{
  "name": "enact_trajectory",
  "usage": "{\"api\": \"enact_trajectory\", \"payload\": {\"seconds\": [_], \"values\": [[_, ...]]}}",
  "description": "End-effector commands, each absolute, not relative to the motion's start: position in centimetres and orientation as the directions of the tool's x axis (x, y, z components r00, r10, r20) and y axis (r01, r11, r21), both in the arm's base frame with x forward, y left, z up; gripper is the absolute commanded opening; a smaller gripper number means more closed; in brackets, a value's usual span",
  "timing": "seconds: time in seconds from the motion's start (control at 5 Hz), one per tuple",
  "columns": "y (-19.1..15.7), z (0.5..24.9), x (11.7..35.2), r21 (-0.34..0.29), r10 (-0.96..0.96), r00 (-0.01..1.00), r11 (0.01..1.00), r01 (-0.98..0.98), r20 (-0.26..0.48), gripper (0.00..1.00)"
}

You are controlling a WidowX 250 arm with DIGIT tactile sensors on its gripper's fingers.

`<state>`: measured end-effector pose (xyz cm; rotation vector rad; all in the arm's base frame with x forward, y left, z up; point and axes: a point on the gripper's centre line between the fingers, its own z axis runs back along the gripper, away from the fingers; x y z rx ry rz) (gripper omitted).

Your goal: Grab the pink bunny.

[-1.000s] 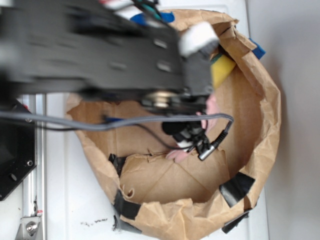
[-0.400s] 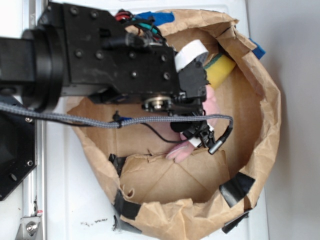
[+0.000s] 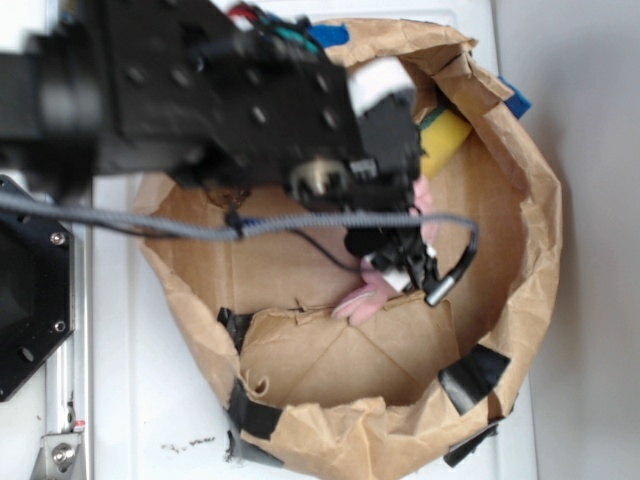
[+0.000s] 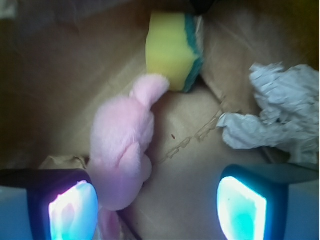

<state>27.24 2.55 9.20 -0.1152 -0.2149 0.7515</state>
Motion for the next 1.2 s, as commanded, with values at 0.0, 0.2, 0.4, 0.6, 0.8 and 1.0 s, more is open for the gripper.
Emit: {"api": "enact_trajectory", "payload": {"seconds": [0.0,0.2,0.4,0.6,0.8,1.0], "values": [[2.7,11.6,29.0,-0.231,0.694,0.674,0.72,-0.654,0.253,1.0],[1.6,10.2,30.3,-0.165,0.624,0.714,0.778,-0.607,0.318,1.0],[1.1,8.5,31.1,-0.175,0.626,0.742,0.779,-0.602,0.24,1.0],[0.5,6.5,31.4,-0.131,0.603,0.771,0.797,-0.589,0.206,1.0],[1.1,5.0,31.5,-0.063,0.609,0.779,0.792,-0.607,0.151,1.0],[1.3,5.0,31.3,-0.058,0.628,0.761,0.776,-0.628,0.162,0.0]]}}
